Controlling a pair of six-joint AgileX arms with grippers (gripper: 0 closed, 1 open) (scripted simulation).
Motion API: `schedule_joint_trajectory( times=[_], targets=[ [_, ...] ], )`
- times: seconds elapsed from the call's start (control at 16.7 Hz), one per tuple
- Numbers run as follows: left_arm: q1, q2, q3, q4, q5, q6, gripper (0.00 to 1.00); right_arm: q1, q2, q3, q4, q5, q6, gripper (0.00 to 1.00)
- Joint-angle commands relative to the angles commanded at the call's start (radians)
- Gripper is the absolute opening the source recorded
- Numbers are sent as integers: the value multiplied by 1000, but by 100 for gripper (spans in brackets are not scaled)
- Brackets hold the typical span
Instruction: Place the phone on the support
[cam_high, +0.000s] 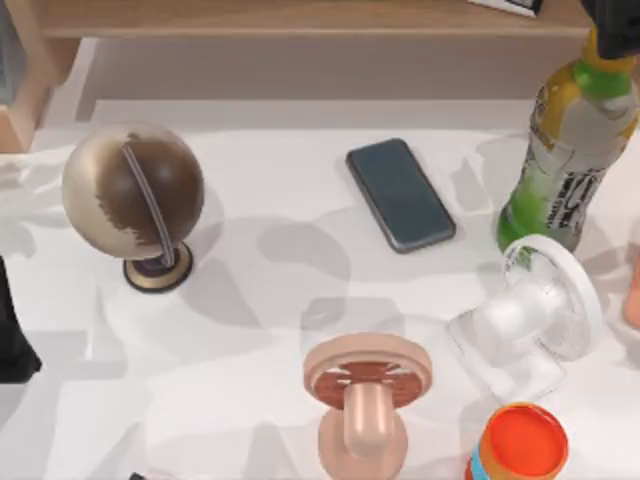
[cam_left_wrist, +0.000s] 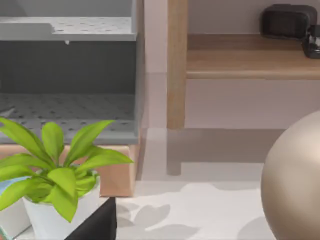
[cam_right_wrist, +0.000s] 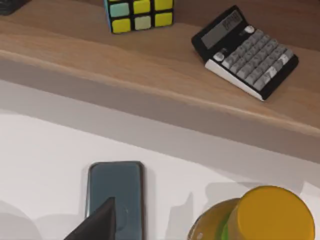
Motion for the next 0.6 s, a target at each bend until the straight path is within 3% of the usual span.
schedule_joint_trajectory(
  times=[0.6],
  targets=[
    [0,0,0,0,0,0,100,146,1010,979,-567,17,63,100]
  ],
)
